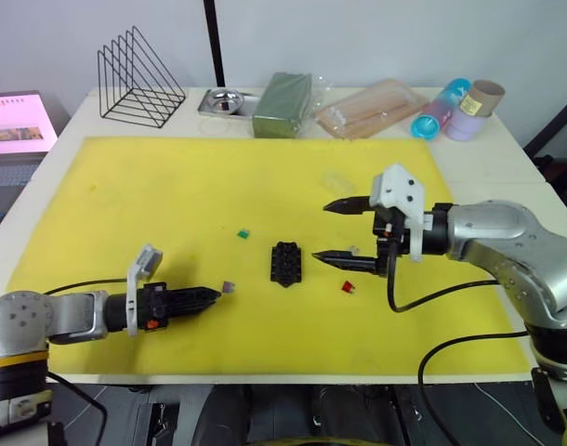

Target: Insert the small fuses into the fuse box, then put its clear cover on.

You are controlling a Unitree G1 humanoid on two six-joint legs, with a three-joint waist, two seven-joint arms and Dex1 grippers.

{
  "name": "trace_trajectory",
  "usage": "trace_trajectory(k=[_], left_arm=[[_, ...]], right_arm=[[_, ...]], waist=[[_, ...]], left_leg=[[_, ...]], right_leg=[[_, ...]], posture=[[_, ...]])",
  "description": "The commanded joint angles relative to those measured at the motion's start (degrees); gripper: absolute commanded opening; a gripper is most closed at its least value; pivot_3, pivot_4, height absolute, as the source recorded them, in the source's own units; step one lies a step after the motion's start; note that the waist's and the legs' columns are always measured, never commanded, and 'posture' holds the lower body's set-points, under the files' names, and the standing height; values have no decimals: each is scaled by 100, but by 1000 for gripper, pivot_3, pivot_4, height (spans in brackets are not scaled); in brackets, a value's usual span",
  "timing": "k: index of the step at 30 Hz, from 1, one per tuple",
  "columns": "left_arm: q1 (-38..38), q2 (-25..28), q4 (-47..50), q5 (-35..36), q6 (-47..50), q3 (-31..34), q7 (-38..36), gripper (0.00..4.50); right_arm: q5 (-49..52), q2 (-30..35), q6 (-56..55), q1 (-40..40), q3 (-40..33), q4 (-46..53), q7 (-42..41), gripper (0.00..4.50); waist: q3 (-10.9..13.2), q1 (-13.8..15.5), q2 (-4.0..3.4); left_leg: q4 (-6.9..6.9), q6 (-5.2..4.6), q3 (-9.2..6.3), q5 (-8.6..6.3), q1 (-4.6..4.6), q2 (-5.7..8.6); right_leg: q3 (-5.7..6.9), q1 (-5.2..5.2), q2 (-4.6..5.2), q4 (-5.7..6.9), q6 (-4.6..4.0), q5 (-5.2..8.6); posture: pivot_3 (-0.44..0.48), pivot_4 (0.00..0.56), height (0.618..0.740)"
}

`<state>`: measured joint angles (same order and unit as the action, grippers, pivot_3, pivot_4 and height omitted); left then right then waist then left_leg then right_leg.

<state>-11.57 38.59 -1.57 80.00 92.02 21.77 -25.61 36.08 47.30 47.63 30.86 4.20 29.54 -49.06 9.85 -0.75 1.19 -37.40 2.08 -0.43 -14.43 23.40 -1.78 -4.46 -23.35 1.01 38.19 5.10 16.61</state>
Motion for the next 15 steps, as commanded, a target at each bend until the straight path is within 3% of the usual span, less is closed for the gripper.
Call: trace_trajectory(k=[1, 8, 15], left_arm=[[81, -163, 159, 347, 11, 127, 474, 2541], [290, -717, 397, 706, -485, 72, 1401, 2541], [444, -812, 494, 1175, -893, -152, 1998, 2541]], right_arm=[[17, -10, -2, 91, -107, 212, 57, 4500], [62, -10, 87, 78, -145, 261, 145, 4500], [88, -17, 137, 77, -148, 297, 182, 4500]], waist=[[-1, 2, -1], [-6, 15, -5], [-6, 15, -5]], left_leg=[[0, 0, 0, 0, -1, 2], [-3, 0, 0, 0, -2, 9], [-5, 0, -1, 0, -5, 27]], right_leg=[[0, 1, 1, 0, 0, 0], [1, 6, 16, -1, 1, 0], [7, 14, 37, -1, 2, 0]], posture=[[0, 150, 740], [0, 150, 740], [0, 150, 740]])
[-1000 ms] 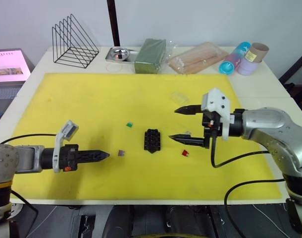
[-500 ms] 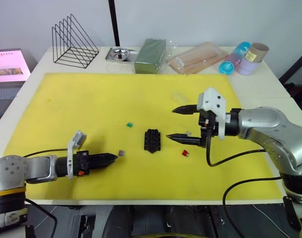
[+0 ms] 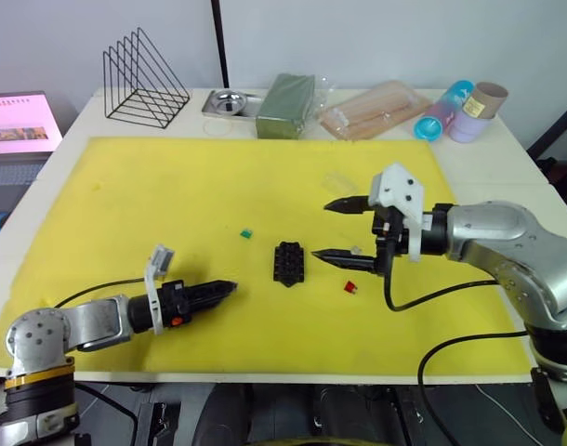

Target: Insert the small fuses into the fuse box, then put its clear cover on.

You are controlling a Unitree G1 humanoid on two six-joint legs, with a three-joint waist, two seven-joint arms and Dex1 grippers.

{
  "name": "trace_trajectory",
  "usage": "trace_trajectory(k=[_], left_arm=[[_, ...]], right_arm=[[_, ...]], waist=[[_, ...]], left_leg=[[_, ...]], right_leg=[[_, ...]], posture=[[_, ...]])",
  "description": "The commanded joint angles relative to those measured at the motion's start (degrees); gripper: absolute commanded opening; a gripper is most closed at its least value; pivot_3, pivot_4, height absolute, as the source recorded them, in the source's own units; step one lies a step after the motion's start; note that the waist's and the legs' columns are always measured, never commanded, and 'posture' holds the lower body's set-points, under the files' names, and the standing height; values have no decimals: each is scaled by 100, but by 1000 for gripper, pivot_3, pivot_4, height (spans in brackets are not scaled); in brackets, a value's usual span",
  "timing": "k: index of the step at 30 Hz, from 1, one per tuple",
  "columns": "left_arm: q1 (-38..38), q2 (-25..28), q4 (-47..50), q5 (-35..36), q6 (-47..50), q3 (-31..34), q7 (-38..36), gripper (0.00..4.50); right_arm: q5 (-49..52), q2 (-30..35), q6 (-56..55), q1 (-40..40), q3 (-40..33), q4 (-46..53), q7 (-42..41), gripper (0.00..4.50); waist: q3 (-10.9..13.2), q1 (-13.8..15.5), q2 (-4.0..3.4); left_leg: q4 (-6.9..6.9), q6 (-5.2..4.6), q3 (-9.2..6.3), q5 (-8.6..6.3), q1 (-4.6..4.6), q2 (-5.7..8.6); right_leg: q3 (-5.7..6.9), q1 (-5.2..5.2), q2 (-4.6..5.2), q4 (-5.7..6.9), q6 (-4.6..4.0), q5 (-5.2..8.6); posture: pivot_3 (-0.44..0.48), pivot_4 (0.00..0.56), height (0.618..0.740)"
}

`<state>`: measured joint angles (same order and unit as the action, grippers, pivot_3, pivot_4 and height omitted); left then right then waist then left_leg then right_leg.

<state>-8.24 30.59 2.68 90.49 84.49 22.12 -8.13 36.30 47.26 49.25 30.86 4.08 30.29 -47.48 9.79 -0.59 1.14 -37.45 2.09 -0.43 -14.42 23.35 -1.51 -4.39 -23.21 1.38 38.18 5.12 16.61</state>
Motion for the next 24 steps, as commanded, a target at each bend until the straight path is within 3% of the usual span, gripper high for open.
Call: trace_trajectory(k=[1, 9, 12, 14, 24], left_arm=[[155, -5, 99, 182, -206, -216, 326, 2541], [436, 3, 346, 401, -759, -465, 781, 2541], [526, 45, 429, 387, -918, -547, 879, 1958], [576, 96, 468, 407, -987, -590, 907, 1280], [686, 382, 500, 304, -1230, -761, 862, 1280]], right_arm=[[63, -18, -20, 78, -135, 227, 27, 4500], [61, -45, 6, 81, -129, 250, 44, 4500], [68, -49, 10, 85, -126, 253, 46, 4500], [68, -50, 8, 91, -122, 248, 43, 4500], [67, -50, 7, 104, -112, 234, 24, 4500]], waist=[[0, -3, 0], [-1, 0, -1], [-2, -2, -2], [-2, -4, -2], [-2, -25, -3]], left_leg=[[0, 0, 0, 0, 0, 2], [0, 0, 0, 0, -1, 10], [0, 0, 1, 0, -2, 12], [0, 0, 1, 0, -2, 12], [6, 0, 2, 0, -5, 11]], right_leg=[[0, 0, 2, 0, 0, 0], [0, 5, 10, -5, 0, 1], [0, 8, 11, -6, 0, 2], [0, 8, 11, -6, 0, 2], [0, 6, 6, -7, -2, 5]], posture=[[0, 150, 740], [0, 150, 740], [0, 150, 740], [0, 150, 740], [0, 150, 740]])
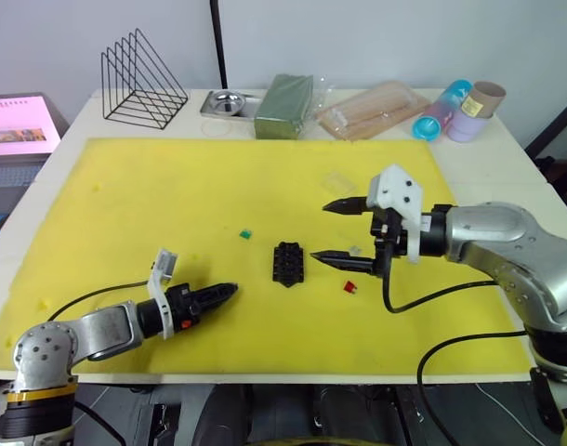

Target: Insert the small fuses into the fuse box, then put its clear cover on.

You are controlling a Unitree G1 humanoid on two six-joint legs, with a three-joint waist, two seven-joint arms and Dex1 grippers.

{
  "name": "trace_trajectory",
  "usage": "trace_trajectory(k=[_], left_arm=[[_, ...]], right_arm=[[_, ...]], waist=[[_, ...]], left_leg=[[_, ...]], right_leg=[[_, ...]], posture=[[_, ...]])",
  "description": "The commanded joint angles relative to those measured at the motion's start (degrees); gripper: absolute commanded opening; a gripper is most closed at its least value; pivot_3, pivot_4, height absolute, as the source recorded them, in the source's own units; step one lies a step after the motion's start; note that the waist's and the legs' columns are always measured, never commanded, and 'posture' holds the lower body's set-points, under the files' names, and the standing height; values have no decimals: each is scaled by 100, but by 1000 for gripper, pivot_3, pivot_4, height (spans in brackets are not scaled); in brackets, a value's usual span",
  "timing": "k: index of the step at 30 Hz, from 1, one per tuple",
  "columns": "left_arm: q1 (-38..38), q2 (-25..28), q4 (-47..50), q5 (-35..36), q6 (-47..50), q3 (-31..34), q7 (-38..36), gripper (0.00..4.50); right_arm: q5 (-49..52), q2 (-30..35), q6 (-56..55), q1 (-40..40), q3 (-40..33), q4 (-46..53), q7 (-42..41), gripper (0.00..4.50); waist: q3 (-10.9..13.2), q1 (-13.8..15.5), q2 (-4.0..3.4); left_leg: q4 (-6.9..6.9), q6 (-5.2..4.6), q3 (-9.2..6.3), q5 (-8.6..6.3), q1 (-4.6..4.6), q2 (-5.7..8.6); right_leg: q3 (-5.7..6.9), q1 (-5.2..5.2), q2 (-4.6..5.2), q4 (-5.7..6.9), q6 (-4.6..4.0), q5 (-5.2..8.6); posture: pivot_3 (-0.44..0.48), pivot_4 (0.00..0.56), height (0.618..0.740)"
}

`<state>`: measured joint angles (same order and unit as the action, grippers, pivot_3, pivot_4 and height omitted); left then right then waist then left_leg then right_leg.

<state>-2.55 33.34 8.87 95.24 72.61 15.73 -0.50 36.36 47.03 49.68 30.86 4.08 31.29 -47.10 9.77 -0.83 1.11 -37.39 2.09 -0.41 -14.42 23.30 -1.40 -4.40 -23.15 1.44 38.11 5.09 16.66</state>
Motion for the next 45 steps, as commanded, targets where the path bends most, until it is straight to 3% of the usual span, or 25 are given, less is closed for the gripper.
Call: trace_trajectory(k=[1, 3, 4, 6, 12, 16, 21, 25, 31, 35, 41, 45], left_arm=[[116, 125, -124, -203, -73, -134, 89, 1280], [127, 158, -133, -244, -108, -160, 86, 892], [324, 779, 40, 101, -1229, -899, -18, 714], [273, 659, -27, -21, -893, -715, -11, 41], [205, 682, -126, -214, -684, -637, -62, 16], [2, 884, -238, -409, -483, -624, -532, 16], [-391, 1490, 93, -1431, -493, -867, -2261, 16], [-713, 2131, 425, -2735, -1146, -1381, -4003, 16], [-2283, 2663, -93, -4649, -2760, -2292, -6734, 16], [-2993, 2545, -573, -5214, -2829, -2733, -7494, 16], [-3464, 2567, -1268, -6116, -3132, -3660, -8979, 16], [-3842, 2780, -1726, -6230, -3601, -4726, -9200, 16]], right_arm=[[62, -29, -31, 109, -109, 133, -11, 4500], [64, -25, -31, 107, -108, 140, -18, 4500], [62, -26, -31, 109, -103, 139, -17, 4500], [62, -30, -26, 108, -101, 142, -17, 4500], [41, -45, -25, 107, -87, 139, -17, 4500], [60, -49, 4, 82, -97, 161, 0, 4500], [136, -58, 63, 81, -156, 182, 11, 4500], [278, -70, 182, 94, -233, 192, 54, 4500], [999, -278, 909, 401, -502, 214, 397, 4500], [1190, -316, 1230, 552, -425, 221, 563, 4500], [1092, -311, 1218, 497, -200, 301, 642, 4500], [1063, -353, 1172, 461, -109, 363, 681, 4500]], waist=[[0, 0, 0], [0, -1, 0], [0, -1, 0], [-10, -9, -8], [-14, -14, -20], [-12, -14, -17], [-10, -20, -14], [-6, -17, -12], [5, 12, 1], [5, -19, 0], [7, -31, 1], [7, -29, 2]], left_leg=[[1, 0, 0, 0, 0, 0], [1, 0, 0, 0, 0, 0], [1, 0, 0, 0, 0, 0], [4, 0, -3, 0, 1, -6], [15, 0, 6, 0, -6, -8], [14, 0, 6, 0, -5, -9], [15, 0, 8, 0, -2, -13], [20, 0, 11, 0, 8, -20], [18, 0, 22, 0, 18, -22], [21, -1, 25, -1, 19, -23], [25, -9, 25, -5, 26, -32], [24, -9, 18, -5, 30, -37]], right_leg=[[0, 0, 0, 0, -6, 4], [0, 0, 0, 0, -12, 7], [0, 0, 0, 0, -12, 7], [0, -2, -1, -7, -13, 8], [-4, -2, -7, -7, -14, 9], [-6, -3, -29, -8, -15, 9], [-8, -11, -55, -7, -25, 14], [-7, -26, -66, -6, -47, 26], [-7, -31, -64, -12, -50, 27], [-11, -30, -61, -20, -48, 26], [-9, -44, -82, -12, -27, 18], [-3, -49, -90, -2, -33, 21]], posture=[[0, 150, 740], [0, 150, 740], [0, 150, 740], [0, 150, 740], [0, 150, 740], [0, 150, 740], [0, 150, 740], [0, 150, 740], [0, 150, 740], [0, 150, 740], [0, 150, 740], [0, 150, 740]])
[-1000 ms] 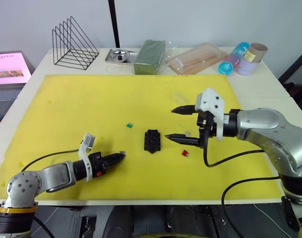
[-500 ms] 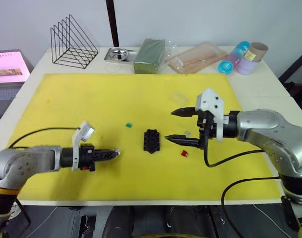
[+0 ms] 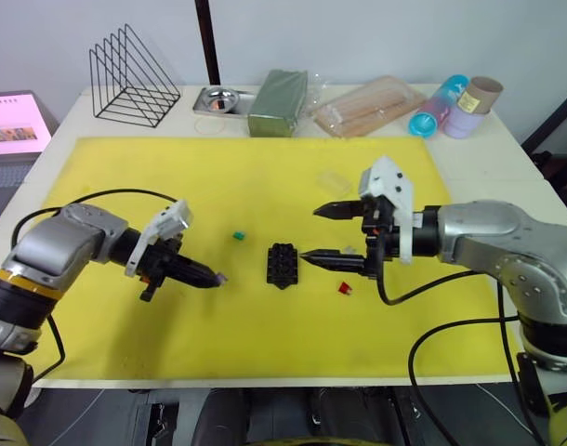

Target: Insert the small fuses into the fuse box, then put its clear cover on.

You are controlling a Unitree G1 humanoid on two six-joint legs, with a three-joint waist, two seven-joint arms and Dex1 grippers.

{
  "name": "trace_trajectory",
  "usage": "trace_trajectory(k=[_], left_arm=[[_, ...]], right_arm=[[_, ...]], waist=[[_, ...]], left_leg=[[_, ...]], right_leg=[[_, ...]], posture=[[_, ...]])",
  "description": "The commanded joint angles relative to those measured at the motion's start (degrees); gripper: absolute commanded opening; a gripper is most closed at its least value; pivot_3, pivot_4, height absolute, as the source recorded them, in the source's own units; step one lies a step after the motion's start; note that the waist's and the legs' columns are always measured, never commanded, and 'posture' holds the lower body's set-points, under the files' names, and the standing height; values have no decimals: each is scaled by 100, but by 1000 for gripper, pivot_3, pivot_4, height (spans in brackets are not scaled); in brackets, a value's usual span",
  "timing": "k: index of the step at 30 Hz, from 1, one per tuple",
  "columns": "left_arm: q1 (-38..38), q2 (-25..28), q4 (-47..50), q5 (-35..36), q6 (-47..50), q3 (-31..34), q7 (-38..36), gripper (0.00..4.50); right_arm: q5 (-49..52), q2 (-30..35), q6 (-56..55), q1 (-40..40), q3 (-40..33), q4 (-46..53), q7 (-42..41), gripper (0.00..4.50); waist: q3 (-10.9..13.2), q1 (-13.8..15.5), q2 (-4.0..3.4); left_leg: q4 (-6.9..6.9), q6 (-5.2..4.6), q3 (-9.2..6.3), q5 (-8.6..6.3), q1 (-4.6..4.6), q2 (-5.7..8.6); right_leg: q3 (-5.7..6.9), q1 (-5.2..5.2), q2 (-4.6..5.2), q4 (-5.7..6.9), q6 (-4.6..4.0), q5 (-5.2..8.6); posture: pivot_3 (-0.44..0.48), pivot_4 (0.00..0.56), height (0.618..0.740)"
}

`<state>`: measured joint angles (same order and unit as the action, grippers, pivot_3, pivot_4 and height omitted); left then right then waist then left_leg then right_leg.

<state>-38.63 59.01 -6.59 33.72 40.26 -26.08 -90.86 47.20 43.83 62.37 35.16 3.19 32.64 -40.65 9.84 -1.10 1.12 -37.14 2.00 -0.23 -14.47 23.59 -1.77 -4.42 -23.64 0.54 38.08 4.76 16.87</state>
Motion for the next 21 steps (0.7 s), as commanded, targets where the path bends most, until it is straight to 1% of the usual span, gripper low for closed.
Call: trace_trajectory(k=[1, 5, 8, 12, 17, 20, 21], left_arm=[[-327, 230, -291, -97, -507, -779, -164, 16], [-777, 156, -807, -163, -963, -1568, -164, 16], [-1249, -144, -1393, -398, -1419, -2146, -164, 16], [-1692, -443, -2075, -460, -1712, -2510, -164, 16], [-2019, -536, -2456, -444, -1976, -2940, -164, 16], [-2136, -609, -2642, -384, -2049, -2915, -164, 720], [-2163, -604, -2665, -328, -2039, -2868, -164, 1057]], right_arm=[[-22, -41, -104, 27, -9, 236, 52, 4500], [-35, -61, -118, 11, 5, 256, 107, 4500], [-21, -46, -107, -62, -37, 333, 174, 4500], [-2, -54, -79, -93, -56, 393, 269, 4500], [21, -51, -68, -151, -67, 463, 358, 4500], [17, -64, -62, -175, -63, 493, 417, 4500], [23, -68, -60, -181, -62, 503, 431, 4500]], waist=[[1, -5, 0], [2, 3, 2], [2, 42, 3], [3, 28, 3], [3, 29, 3], [3, 32, 3], [3, 35, 3]], left_leg=[[0, 0, 0, 0, 0, -1], [-6, 0, 2, 0, 1, -2], [-10, 0, 0, 0, 3, -1], [-16, 0, -4, 0, 6, 2], [-20, -1, -12, 1, 6, 1], [-21, -1, -12, 1, 5, 0], [-22, -1, -13, 1, 5, 0]], right_leg=[[-1, 0, 0, 0, 0, 0], [-3, 1, 3, 0, 2, -1], [0, 3, 3, 1, 2, -1], [3, 6, 3, 1, 3, -1], [6, 7, 2, 7, 4, -1], [7, 7, 2, 9, 3, -1], [7, 8, 2, 9, 4, -1]], posture=[[0, 150, 740], [0, 150, 740], [0, 150, 740], [0, 150, 740], [0, 150, 740], [0, 150, 740], [0, 150, 740]])
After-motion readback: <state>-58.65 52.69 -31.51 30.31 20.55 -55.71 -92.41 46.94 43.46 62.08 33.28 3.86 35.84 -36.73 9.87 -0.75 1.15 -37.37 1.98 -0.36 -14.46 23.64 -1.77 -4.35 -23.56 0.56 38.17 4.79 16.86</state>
